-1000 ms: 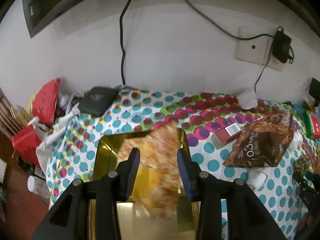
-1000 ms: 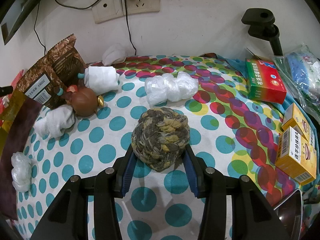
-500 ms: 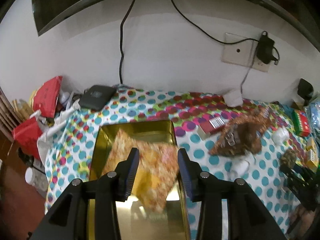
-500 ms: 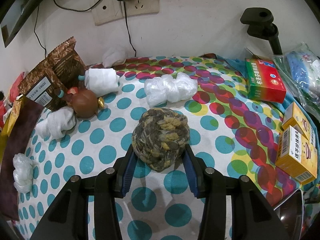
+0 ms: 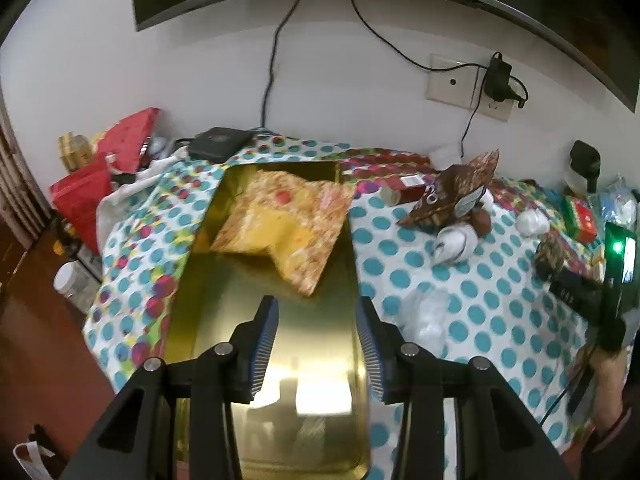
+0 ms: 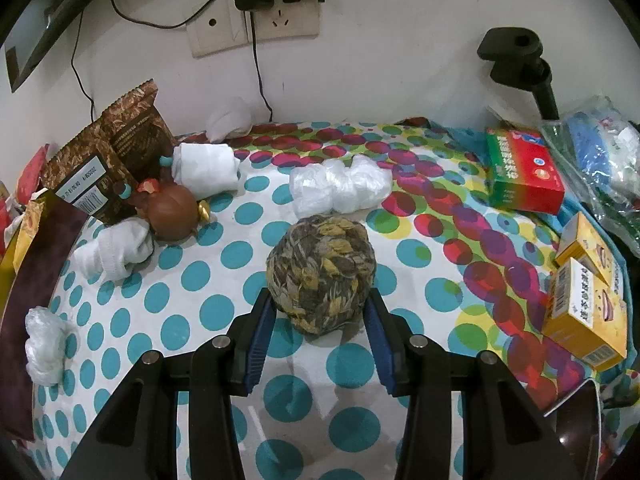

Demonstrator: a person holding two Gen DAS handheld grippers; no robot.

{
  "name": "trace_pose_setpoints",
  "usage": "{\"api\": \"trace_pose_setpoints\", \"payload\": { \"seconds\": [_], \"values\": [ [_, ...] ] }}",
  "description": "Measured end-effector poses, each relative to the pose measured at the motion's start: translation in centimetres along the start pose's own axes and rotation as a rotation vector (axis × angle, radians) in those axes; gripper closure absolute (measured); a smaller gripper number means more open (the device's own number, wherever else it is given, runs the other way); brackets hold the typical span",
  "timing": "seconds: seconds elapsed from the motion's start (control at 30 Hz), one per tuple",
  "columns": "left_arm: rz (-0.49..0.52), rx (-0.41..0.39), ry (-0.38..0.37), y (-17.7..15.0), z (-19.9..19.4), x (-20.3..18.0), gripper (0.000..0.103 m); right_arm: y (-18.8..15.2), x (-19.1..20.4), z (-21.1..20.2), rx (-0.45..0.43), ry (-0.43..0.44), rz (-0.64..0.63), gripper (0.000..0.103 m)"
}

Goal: Organize objects
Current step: 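Open the left gripper to drop the snack bag into the tray, then carry the rope ball with the right gripper into the tray and release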

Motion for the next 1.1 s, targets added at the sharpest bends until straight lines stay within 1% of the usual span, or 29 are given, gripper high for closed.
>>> {"api": "trace_pose_setpoints", "payload": {
  "seconds": [0.17, 0.37, 0.63, 0.77, 0.97, 1.1],
  "values": [
    [-0.024, 0.015, -0.005, -1.8, -0.6, 1.6, 0.062, -0.1, 0.2, -0.6, -0.02, -0.018, -0.028, 0.061],
    [-0.088, 0.069, -0.028, -3.1, 0.1, 3.8, 0.062, -0.1, 0.0, -1.1, -0.037, -0.03, -0.038, 0.062],
    [-0.11, 0.079, -0.028, -3.7, 0.2, 5.3, 0.062, 0.1, 0.0, -1.5, -0.047, -0.06, -0.069, 0.062],
    [-0.12, 0.076, -0.029, -3.8, 0.2, 5.8, 0.062, 0.6, -0.5, -2.3, -0.047, -0.072, -0.086, 0.062],
    [-0.118, 0.071, -0.036, -3.8, 0.0, 5.7, 0.062, 1.9, 1.3, -3.9, -0.066, -0.066, -0.111, 0.063],
    [-0.13, 0.067, -0.043, -3.7, -0.2, 6.0, 0.062, 3.4, 3.7, -3.1, -0.076, 0.002, -0.111, 0.064]
  ]
}}
Point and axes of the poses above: each gripper's, at about its wrist camera, not at the fingertips, and z roughly the way its jaws point, x to its left, y to its top, the point moved 4 cm from there along z, roughly the way its jaws point, and after that the axes turned 12 degrees about y, right-handed, at the moved point
